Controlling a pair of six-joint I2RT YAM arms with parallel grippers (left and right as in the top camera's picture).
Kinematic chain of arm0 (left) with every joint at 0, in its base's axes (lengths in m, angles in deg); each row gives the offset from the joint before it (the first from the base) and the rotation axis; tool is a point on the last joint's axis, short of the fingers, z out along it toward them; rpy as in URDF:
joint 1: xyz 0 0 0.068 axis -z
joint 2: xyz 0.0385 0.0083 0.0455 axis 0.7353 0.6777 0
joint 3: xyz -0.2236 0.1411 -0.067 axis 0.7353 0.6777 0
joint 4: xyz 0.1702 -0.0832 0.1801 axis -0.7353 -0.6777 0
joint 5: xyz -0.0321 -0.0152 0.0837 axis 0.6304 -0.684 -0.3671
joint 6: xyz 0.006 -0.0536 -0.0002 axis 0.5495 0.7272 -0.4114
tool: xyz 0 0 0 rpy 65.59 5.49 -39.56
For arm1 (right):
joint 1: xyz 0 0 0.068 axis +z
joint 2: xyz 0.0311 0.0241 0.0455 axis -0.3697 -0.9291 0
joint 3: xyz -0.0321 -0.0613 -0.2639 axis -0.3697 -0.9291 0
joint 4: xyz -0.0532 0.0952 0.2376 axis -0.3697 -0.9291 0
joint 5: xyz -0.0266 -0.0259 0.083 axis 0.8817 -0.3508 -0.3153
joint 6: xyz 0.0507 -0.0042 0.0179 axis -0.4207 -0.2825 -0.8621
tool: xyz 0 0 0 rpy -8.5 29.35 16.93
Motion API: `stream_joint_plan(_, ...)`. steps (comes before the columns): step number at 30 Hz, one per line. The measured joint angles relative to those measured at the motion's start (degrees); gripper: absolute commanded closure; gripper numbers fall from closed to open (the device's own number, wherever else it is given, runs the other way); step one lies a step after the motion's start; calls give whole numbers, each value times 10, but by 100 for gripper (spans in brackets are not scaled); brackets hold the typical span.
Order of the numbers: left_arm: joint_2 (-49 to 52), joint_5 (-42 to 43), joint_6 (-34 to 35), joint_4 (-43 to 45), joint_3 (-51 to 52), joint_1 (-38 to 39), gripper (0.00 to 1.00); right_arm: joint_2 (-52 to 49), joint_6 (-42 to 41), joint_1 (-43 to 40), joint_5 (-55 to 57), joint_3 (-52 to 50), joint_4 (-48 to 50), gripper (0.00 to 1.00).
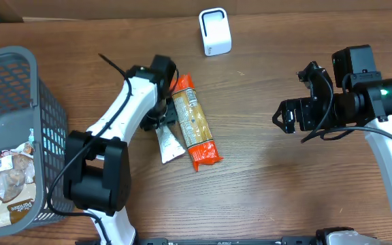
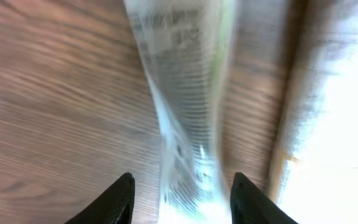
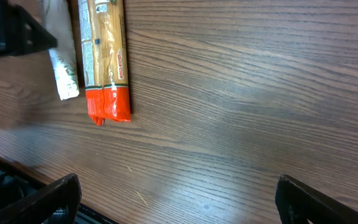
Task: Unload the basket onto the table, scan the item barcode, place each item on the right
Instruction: 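Carry the white tube out and set it left of the snack package, then reach the left gripper into the basket and grasp the clear cookie bag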
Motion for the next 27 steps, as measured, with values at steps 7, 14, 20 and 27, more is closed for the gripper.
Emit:
stream_joint_plan(7, -28, -23, -22, -126, -233, -19, 56, 0, 0, 0, 0, 0, -2, 0)
stream_joint_plan(14, -174, -88, -40, -214, -343, -118, 44, 0, 0, 0, 0, 0, -3, 0)
stream_joint_plan(20, -261, -103, -81, -256, -350, -357, 45, 0, 0, 0, 0, 0, -3, 0)
stream_joint_plan(27, -250, -36, -108, -205, -286, -588, 51, 0, 0, 0, 0, 0, -1, 0)
